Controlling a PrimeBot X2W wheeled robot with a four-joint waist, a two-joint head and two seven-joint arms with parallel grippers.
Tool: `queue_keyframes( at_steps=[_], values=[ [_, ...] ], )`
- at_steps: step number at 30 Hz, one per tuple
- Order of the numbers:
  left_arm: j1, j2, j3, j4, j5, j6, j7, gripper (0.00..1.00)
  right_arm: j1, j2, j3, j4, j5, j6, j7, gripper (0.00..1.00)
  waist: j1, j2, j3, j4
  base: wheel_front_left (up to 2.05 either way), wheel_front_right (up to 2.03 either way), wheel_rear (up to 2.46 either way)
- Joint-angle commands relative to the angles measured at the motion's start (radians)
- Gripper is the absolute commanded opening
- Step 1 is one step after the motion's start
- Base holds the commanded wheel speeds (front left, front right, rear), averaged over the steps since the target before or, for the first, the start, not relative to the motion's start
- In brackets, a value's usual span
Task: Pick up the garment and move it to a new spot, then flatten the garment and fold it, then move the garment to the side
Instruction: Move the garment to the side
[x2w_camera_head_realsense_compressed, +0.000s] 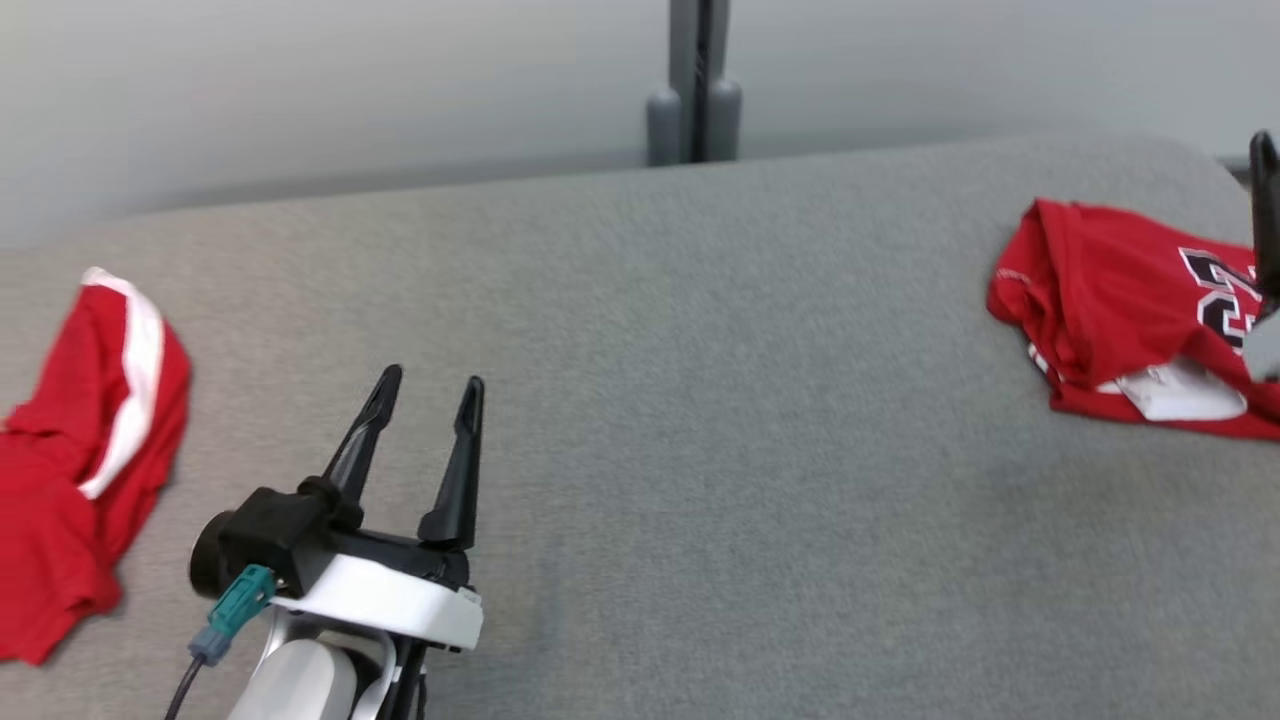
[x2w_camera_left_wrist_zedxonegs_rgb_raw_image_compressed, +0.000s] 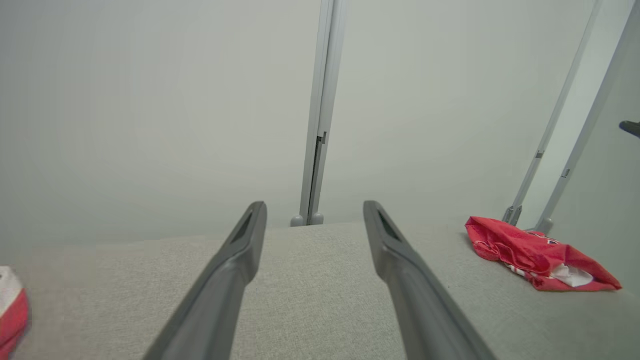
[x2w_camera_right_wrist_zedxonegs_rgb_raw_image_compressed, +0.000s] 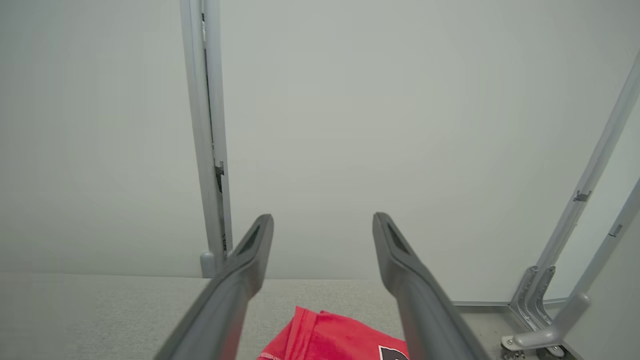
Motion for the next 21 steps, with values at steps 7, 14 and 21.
queue_keyframes(
  at_steps=[7,14,21],
  values=[
    [0.063,0.028,0.05,-0.001,-0.008,0.043,-0.01,1.0,0.324,0.044,-0.09,-0.327,0.028,0.0,0.078,1.0,0.0,0.0,-0.14,0.115,0.0,0.0,0.0],
    [0.105,0.046,0.075,-0.008,-0.015,0.068,-0.014,1.0,0.616,0.166,-0.189,-0.62,-0.024,0.0,0.136,1.0,0.0,0.0,-0.163,0.153,0.0,0.0,0.0],
    [0.143,0.037,0.074,0.011,-0.017,0.072,-0.02,1.0,0.801,0.255,-0.234,-0.766,-0.061,0.0,0.113,1.0,0.0,0.0,-0.176,0.163,0.0,0.0,0.0]
  ],
)
